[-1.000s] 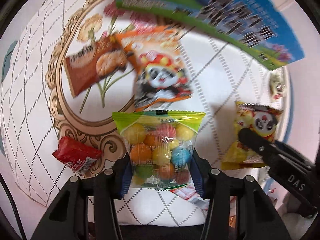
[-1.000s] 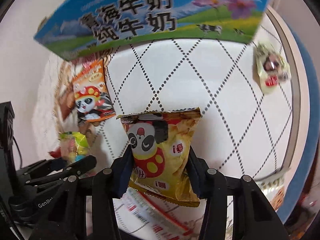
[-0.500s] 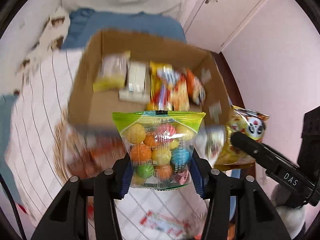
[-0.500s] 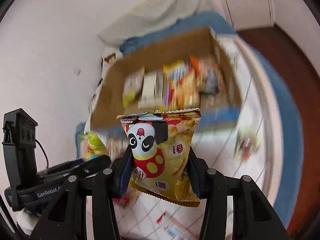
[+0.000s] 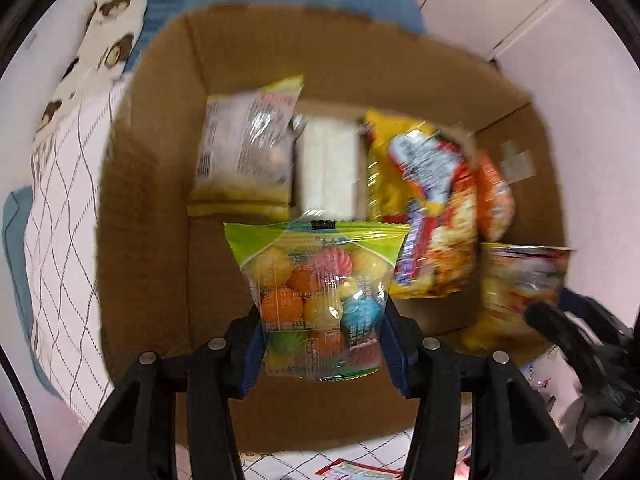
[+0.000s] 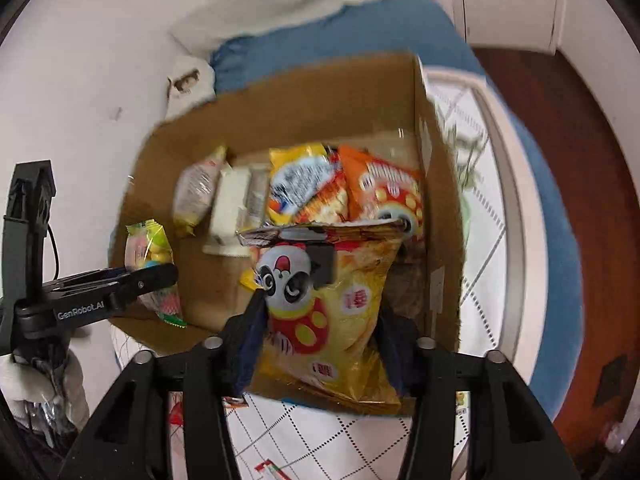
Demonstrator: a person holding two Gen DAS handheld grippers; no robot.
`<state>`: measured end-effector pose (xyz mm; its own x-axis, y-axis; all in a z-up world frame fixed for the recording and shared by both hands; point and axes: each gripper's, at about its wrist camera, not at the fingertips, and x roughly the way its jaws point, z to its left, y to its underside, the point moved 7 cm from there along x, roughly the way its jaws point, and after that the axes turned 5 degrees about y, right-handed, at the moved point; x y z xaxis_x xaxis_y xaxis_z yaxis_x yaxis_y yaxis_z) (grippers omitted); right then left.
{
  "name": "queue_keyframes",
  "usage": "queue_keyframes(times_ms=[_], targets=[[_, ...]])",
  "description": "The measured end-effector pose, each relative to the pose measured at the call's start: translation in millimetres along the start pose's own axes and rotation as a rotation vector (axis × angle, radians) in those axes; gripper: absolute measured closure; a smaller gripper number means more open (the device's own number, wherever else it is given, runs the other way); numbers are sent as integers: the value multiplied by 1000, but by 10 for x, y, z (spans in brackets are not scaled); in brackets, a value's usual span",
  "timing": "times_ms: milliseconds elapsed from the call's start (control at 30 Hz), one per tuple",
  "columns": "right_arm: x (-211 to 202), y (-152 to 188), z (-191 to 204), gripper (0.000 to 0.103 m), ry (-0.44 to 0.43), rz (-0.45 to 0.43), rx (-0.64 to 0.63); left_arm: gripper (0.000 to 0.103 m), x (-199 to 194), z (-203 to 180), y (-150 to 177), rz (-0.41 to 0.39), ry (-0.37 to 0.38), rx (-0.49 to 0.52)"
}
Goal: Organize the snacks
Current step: 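Carry both bags into the box and open both tools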
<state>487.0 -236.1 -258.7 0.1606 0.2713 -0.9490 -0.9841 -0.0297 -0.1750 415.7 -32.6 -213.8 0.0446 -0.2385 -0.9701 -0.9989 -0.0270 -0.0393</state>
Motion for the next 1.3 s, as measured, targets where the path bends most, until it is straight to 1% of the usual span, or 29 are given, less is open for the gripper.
queue_keyframes(times_ms=[33, 100, 133, 167, 233, 300, 467, 600, 700, 833, 1000, 1300], targets=[[22, 0, 1, 7, -13, 12, -9, 42, 36, 24, -8, -4, -14, 3], [57, 11, 13, 6, 13, 22, -20, 10, 38, 53, -27, -36, -49, 15], [62, 13, 40, 6, 20, 19, -25, 9, 28, 49, -31, -51, -46, 21], [69, 14, 62, 5, 30, 20, -33, 9, 19, 47, -26, -59, -38, 21], [96, 36, 97, 5, 102, 19, -57, 8, 14, 53, -12, -65, -30, 14], [118, 36, 123, 5, 150, 12, -67, 8, -10, 47, 4, -69, -32, 15], [114, 85, 155, 5, 215, -10, -73, 8, -110, 50, 88, -107, -30, 15], [88, 119, 177, 5, 232, -24, -69, 8, -224, 17, 135, -163, -72, 27], [22, 149, 197, 5, 252, -42, -73, 8, -310, -17, 173, -192, -69, 29], [-67, 170, 245, 5, 251, -70, -74, 8, -425, -53, 233, -230, -69, 36], [-196, 219, 267, 5, 258, -103, -80, 8, -488, -102, 291, -256, -65, 39], [-557, 349, 283, 5, 264, -189, -83, 8, -799, -244, 474, -342, -77, 75]])
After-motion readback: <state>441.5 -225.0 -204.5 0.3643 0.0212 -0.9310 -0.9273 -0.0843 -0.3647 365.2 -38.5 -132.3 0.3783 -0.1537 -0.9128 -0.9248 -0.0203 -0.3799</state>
